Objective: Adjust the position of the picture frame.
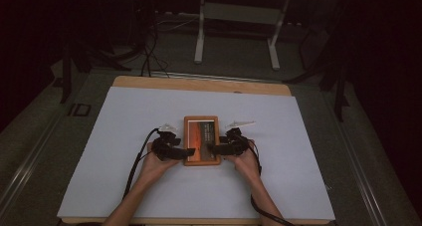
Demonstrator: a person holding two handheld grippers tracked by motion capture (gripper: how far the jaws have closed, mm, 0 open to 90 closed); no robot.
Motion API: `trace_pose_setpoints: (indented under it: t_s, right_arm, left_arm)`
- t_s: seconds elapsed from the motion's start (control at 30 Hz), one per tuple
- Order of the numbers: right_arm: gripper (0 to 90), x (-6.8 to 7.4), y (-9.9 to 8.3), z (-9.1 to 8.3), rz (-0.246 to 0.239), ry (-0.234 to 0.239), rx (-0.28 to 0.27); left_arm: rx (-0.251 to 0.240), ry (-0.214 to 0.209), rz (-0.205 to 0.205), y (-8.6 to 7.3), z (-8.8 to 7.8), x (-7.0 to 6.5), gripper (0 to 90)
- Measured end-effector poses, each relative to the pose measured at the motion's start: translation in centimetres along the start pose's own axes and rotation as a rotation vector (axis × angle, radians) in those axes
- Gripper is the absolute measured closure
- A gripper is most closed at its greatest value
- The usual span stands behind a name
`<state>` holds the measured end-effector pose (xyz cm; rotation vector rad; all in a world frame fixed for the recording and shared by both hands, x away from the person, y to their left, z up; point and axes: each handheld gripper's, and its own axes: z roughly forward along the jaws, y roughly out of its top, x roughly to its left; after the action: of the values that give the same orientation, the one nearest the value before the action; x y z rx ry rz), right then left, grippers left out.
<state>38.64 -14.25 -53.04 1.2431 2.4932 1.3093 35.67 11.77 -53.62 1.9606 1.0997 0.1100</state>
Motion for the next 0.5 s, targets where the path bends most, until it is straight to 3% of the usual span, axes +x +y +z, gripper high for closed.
trace_pose_setpoints:
  t_s: [0.5]
  right_arm:
    - [25.9, -0.31, 0.06, 1.03, 0.063, 0.087, 0.03]
  left_arm:
    - [0.011, -0.041, -0.007, 0.09, 1.01, -0.21, 22.2]
